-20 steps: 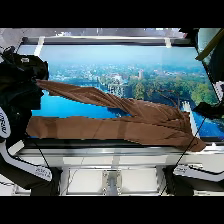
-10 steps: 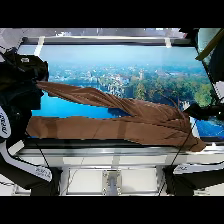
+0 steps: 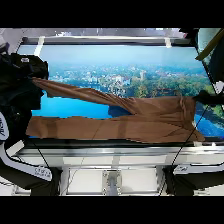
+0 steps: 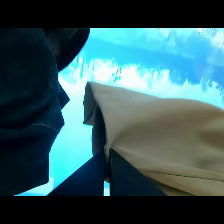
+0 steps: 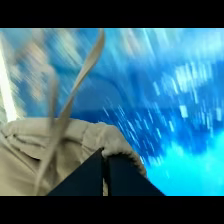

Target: Fold the clothes and pants, and hang the long-sleeved shirts on hangers.

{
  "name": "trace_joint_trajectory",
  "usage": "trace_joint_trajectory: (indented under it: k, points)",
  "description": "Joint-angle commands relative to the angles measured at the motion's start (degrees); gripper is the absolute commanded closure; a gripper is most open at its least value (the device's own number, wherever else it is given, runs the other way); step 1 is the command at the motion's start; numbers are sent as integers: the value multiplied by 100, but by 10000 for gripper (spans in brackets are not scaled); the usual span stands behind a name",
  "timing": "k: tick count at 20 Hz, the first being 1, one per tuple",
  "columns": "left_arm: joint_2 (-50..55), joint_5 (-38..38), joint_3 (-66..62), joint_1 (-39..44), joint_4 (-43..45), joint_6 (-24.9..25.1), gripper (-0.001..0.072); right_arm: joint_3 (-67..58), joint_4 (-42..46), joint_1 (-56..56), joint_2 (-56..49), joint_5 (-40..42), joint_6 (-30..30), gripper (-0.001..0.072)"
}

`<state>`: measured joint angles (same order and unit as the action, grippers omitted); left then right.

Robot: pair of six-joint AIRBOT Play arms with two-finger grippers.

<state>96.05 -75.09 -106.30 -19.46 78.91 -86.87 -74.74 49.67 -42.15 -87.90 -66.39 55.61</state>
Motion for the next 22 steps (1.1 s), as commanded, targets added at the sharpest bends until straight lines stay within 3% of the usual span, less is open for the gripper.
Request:
trace_joint_trajectory:
  k: [1,5,8,12,13,14,15,16,18,19,20,22]
  points:
    - [-365,258,-22,-118,20,-31,693,-772,70,-2,262,-151,50,662]
    - [-450,424,326,46,74,129,694,-619,227,4,155,-125,203,662]
    - [-450,415,1373,256,739,140,694,-323,223,4,-111,4,398,662]
    - [-442,437,2691,343,758,133,693,-190,155,50,-275,149,435,641]
    - [-417,391,2774,343,662,63,644,-199,39,50,-260,157,435,529]
    - [-435,450,2739,343,522,57,384,-273,-68,48,-256,116,439,389]
    - [-468,629,2579,343,297,59,171,-424,-105,35,-254,-7,505,374]
    - [-511,1001,2330,343,116,57,146,-623,-109,35,-254,-146,544,374]
    - [-511,2085,1818,354,35,-155,146,-1091,-125,37,-254,-481,557,376]
    - [-426,2588,1591,354,39,-433,191,-1268,-162,57,-254,-568,636,376]
    - [-223,2627,1342,323,28,-621,256,-1386,-181,96,-254,-610,691,375]
    - [369,1875,872,293,-37,-610,261,-1429,-190,260,-254,-649,695,376]
